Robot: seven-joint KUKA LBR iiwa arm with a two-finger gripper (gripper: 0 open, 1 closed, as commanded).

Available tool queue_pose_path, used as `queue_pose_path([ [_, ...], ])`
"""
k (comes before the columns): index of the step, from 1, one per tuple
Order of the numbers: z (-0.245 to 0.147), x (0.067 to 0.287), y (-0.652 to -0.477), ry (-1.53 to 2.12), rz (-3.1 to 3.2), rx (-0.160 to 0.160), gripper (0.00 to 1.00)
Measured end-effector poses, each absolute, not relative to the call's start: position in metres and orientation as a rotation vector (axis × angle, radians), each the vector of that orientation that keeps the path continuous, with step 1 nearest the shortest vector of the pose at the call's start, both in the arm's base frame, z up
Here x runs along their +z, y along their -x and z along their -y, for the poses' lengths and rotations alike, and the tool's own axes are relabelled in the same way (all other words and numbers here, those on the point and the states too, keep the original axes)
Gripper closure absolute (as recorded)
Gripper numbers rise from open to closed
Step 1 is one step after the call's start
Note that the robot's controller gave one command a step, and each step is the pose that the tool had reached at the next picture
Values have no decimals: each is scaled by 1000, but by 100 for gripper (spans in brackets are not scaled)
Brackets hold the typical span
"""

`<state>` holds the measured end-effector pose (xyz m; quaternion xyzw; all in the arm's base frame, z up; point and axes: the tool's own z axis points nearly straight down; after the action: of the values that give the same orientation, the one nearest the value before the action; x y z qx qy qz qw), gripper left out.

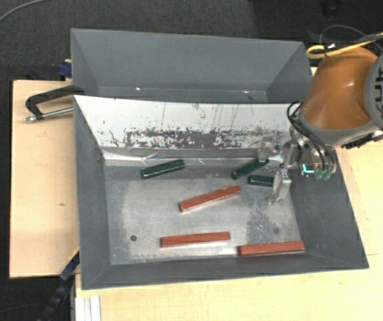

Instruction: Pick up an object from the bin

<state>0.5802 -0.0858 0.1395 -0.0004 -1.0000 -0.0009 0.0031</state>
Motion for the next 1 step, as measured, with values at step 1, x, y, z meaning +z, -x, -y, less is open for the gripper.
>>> queue_pose_path([
  [1, 89, 68, -588, 124, 3142, -3, 0],
])
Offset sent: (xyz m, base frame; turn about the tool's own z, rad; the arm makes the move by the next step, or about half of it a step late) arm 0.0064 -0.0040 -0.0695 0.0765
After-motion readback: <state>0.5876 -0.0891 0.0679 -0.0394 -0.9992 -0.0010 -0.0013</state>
